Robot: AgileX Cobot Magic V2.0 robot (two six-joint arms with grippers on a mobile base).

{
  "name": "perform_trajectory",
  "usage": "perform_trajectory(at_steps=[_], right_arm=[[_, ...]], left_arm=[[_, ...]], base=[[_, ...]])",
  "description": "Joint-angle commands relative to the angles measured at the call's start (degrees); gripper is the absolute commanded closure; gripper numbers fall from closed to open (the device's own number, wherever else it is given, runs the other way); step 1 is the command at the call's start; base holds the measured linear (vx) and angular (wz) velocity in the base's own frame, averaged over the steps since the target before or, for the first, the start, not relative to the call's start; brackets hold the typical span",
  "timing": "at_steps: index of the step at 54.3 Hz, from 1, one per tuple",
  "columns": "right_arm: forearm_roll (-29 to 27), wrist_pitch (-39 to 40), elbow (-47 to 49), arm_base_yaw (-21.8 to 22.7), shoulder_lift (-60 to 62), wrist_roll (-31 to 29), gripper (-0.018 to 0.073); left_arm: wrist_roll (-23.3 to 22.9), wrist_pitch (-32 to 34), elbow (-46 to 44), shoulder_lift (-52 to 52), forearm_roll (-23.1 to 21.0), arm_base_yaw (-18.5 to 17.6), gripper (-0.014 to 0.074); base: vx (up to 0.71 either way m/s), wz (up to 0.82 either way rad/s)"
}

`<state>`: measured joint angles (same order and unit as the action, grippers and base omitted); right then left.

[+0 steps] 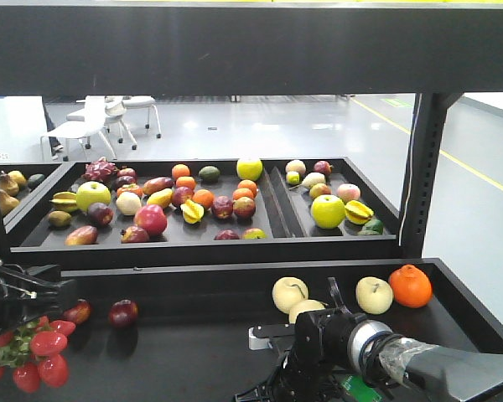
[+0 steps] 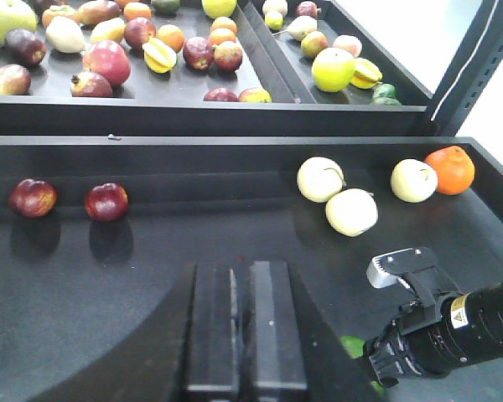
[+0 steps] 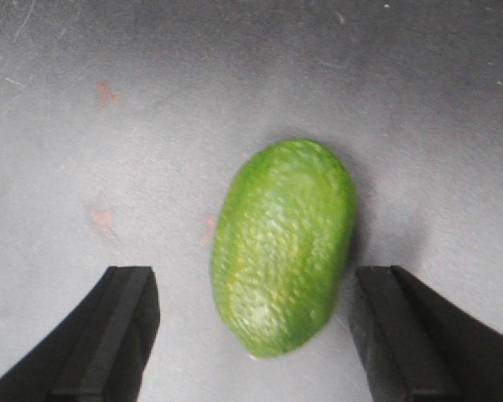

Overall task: Pick snacks and fruit into basket
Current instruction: 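Align the open right gripper around the lime and lower onto it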

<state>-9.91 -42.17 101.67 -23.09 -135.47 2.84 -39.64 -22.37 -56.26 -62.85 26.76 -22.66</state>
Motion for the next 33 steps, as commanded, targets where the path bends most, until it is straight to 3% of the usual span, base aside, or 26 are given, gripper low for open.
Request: perform_trajectory(at_steps=[1, 21, 33], right_arm=[[0.2, 1.5, 1.8, 0.4, 3.5, -0.3, 0.0024], [0.7, -1.9, 1.8, 0.4, 3.5, 1.1, 0.0024], [8.6, -3.9, 1.8, 0.4, 3.5, 6.7, 0.0024]], left_arm=[[0.2, 3.9, -1.7, 1.1, 0.7, -0.3, 0.0602], [0.2, 3.9, -1.7, 1.1, 0.7, -0.3, 0.0602], [0.2, 3.9, -1.7, 1.1, 0.7, -0.3, 0.0602]], base=[[0.03, 0.05], [0.05, 0.10], [0.02, 0.05]])
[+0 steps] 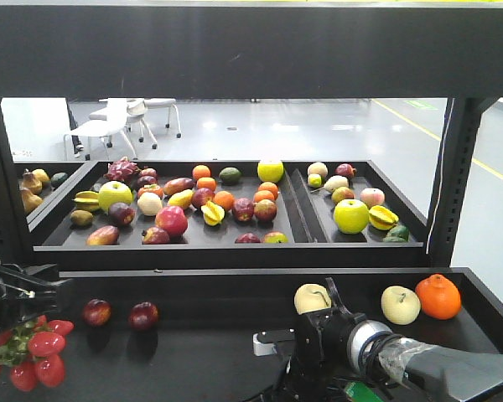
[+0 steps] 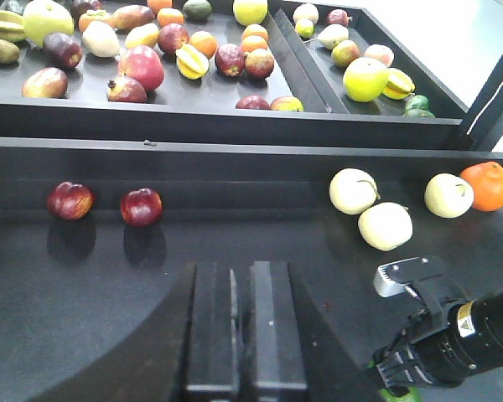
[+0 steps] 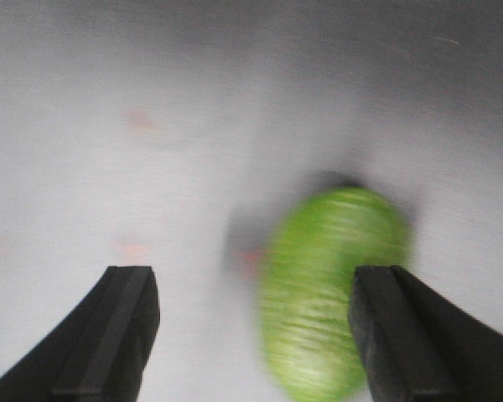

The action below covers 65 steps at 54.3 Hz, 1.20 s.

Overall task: Pick snacks and fruit into basket
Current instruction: 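Align the open right gripper around the lime and lower onto it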

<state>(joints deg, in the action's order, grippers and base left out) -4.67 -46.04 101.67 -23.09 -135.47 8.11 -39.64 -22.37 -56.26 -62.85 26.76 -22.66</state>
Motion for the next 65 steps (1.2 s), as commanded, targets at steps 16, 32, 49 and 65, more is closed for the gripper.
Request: perform_trajectory(at_steps=[16, 32, 49, 65], right_arm=[[3.2, -1.3, 1.8, 0.4, 3.7, 1.7, 0.0024], [2.1, 0.1, 1.8, 0.4, 3.7, 2.5, 0.0024], [2.9, 0.3, 1.8, 0.4, 3.6, 5.2, 0.0024], [3.9, -1.2, 1.8, 0.4, 3.6, 5.3, 0.0024]], left_arm=[[0.2, 3.9, -1.7, 1.1, 0.7, -0.3, 0.0602], [0.2, 3.9, -1.7, 1.1, 0.7, -0.3, 0.0602], [0.2, 3.9, -1.7, 1.1, 0.7, -0.3, 0.0602], [0.2, 3.9, -1.7, 1.1, 0.7, -0.3, 0.0602]], base=[[0.00, 0.00], [0.00, 0.00], [0.00, 0.00], [0.00, 0.00]])
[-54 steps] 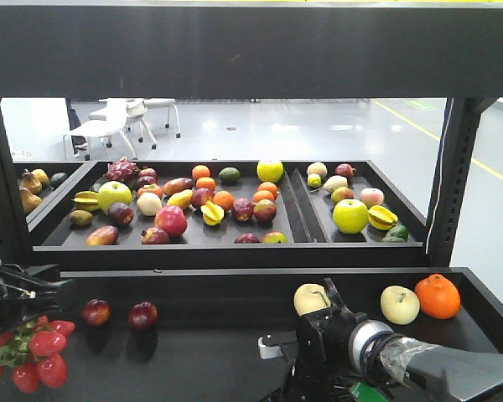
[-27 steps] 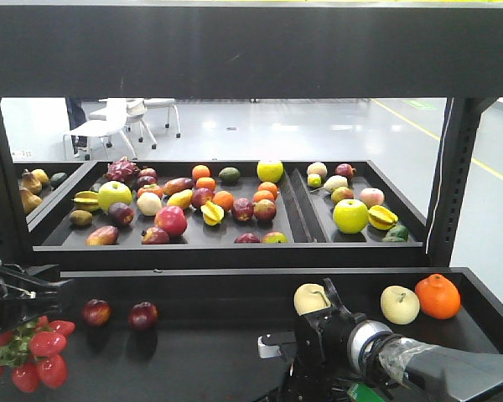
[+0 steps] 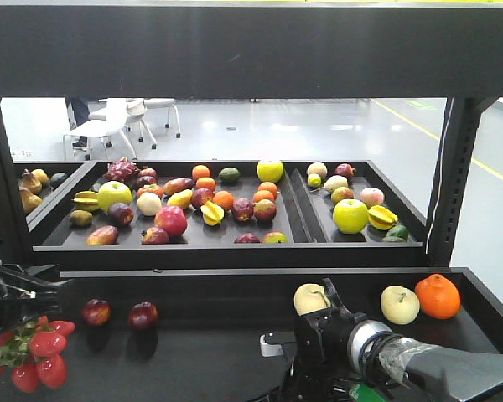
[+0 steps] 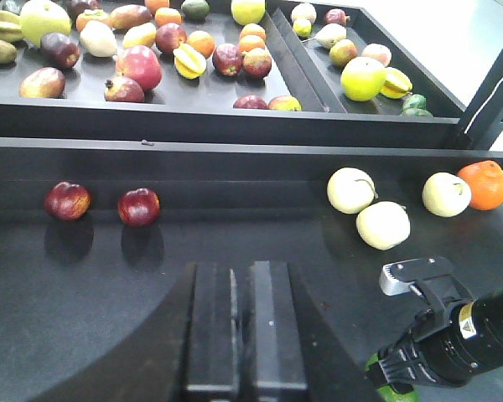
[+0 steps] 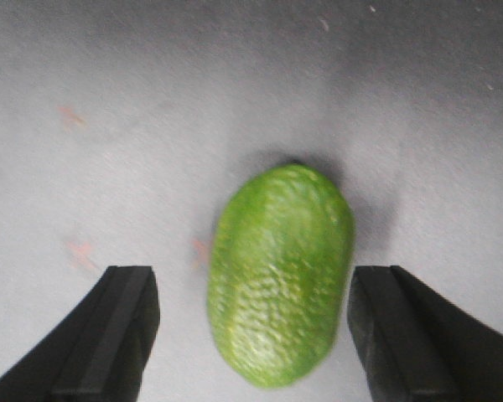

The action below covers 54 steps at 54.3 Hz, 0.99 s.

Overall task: Pick snacks and fruit into basket
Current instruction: 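Align the open right gripper around the lime and lower onto it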

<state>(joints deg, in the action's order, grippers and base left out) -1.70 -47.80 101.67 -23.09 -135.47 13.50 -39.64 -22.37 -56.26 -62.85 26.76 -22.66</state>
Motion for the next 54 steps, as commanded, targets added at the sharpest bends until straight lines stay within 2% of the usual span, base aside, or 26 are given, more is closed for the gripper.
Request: perform_trajectory(at_steps=[1, 25, 54], right_arm=[[0.9, 0.5, 1.8, 0.4, 3.6, -0.1, 0.0024], [0.9, -1.0, 1.8, 0.4, 1.8, 2.3, 0.0024], [0.7, 1.8, 1.8, 0.4, 0.5, 2.3, 0.0024]], left_arm=[[0.2, 3.9, -1.7, 1.1, 0.7, -0.3, 0.0602], [0.2, 3.9, -1.7, 1.1, 0.7, -0.3, 0.0602], [0.2, 3.9, -1.7, 1.1, 0.7, -0.3, 0.0602]], base=[[0.00, 0.00], [0.00, 0.00], [0.00, 0.00]])
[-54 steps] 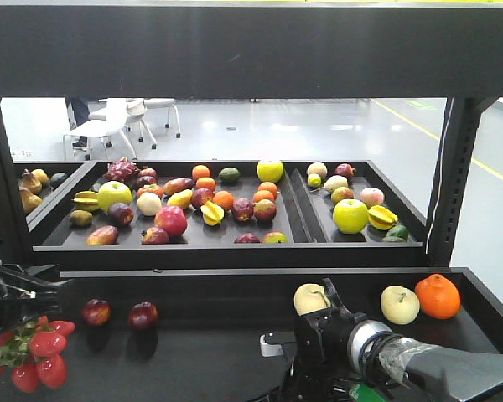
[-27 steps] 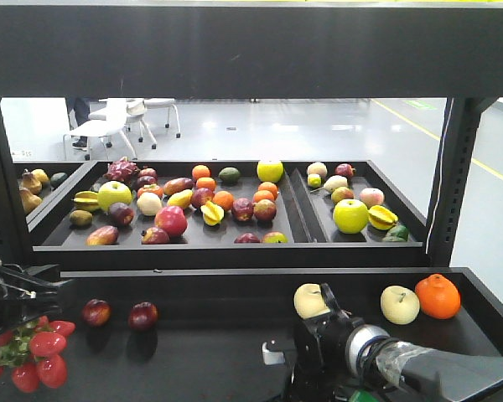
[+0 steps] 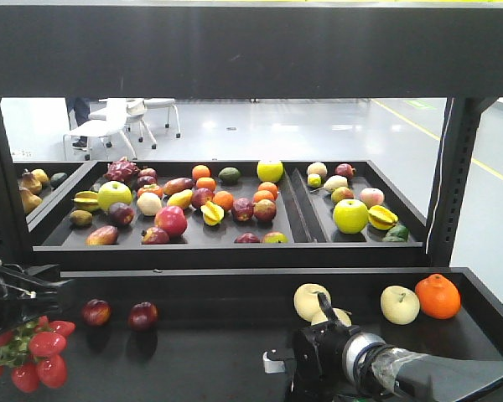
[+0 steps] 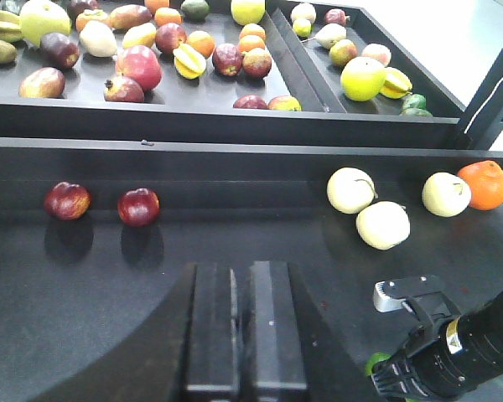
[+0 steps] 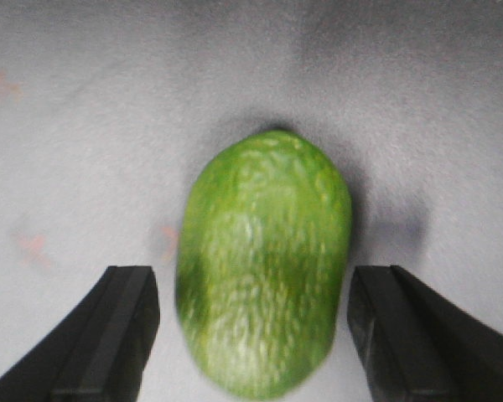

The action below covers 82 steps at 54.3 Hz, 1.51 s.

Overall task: Pick snacks and fruit into basket
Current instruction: 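Align the open right gripper around the lime and lower onto it, then close the right gripper on the lime and lift it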

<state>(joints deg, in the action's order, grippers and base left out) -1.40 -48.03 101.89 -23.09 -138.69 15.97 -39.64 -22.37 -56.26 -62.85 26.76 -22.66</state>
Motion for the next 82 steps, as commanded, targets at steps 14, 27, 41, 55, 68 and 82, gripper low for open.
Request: perform_trajectory(at_steps=[14, 27, 41, 55, 68, 82], right_arm=[[0.1, 2.7, 1.6, 0.4, 3.8, -0.2, 0.0033], [-0.7, 1.5, 1.6, 0.4, 2.9, -0.2, 0.0195], [-0.8, 0.1, 1.6, 0.4, 2.4, -0.2, 0.0529], [5.2, 0.7, 1.6, 0.4, 8.3, -0.2, 0.0573], [7.8, 3.2, 1.6, 0.4, 18.9, -0.2, 0.0572], [7.3, 5.0, -1.8, -0.6, 33.1, -0.4, 0.0569]], left_arm=[[0.2, 3.9, -1.7, 1.1, 0.7, -0.3, 0.0602], [0.2, 3.9, -1.7, 1.1, 0.7, -0.3, 0.0602], [0.2, 3.9, -1.7, 1.1, 0.7, -0.3, 0.0602], [0.2, 3.9, -1.7, 1.1, 0.7, -0.3, 0.0602], [0.2, 3.9, -1.7, 1.1, 0.7, -0.3, 0.0602], [0.2, 3.9, -1.7, 1.1, 0.7, -0.3, 0.0602]], base=[[0.00, 0.00], [0.00, 0.00], [0.00, 0.00], [0.00, 0.00], [0.00, 0.00], [0.00, 0.00]])
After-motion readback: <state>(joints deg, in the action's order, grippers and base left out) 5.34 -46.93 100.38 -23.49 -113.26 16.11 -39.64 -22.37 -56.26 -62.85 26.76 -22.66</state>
